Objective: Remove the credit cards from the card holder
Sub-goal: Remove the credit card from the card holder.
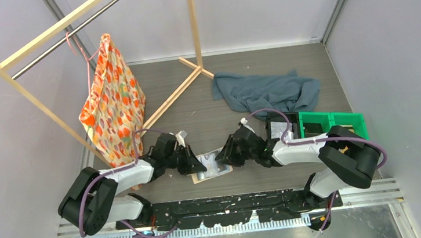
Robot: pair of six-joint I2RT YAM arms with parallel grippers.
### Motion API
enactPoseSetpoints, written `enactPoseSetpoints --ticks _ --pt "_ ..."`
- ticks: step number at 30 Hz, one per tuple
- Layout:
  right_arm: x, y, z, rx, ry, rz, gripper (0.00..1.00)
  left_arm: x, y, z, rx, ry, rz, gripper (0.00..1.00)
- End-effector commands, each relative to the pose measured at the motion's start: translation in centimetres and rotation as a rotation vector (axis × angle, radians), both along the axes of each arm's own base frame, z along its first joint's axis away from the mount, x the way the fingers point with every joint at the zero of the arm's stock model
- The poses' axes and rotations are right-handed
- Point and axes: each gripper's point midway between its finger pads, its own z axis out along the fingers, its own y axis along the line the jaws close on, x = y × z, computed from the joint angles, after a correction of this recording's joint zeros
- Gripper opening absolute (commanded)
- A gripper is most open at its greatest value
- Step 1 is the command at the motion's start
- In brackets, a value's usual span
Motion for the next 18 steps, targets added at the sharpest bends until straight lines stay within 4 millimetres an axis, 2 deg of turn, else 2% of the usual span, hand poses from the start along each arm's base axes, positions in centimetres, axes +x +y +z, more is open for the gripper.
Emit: enactPoseSetpoints --ticks 1,4,7,9,12,18 --pt "-0.9 -1.9 -2.2 -0.094 0.035 0.009 0.42 0.4 -0.6 0.2 -0.044 -0.008 -0.003 0.0" --pt "-1.0 -1.8 -2.3 -0.088 0.038 0.008 0.42 0.4 -0.7 0.0 -0.038 0.003 -0.006 0.03" --pt "-0.9 -1.7 -2.2 -0.087 0.036 0.007 0.42 0.5 -0.5 -0.4 -0.022 0.017 0.01 0.19" --pt "-0.9 -1.6 -2.2 -0.088 0.035 0.009 0.41 0.7 -0.4 -0.6 -0.013 0.024 0.026 0.25" --pt "-0.9 -1.6 -2.4 -0.091 0.039 0.01 0.41 1.0 -0.3 -0.6 -0.017 0.026 0.049 0.28" --pt "-1.0 -1.6 -2.7 -0.098 0.047 0.012 0.4 1.7 0.0 -0.5 -0.038 0.013 0.107 0.28"
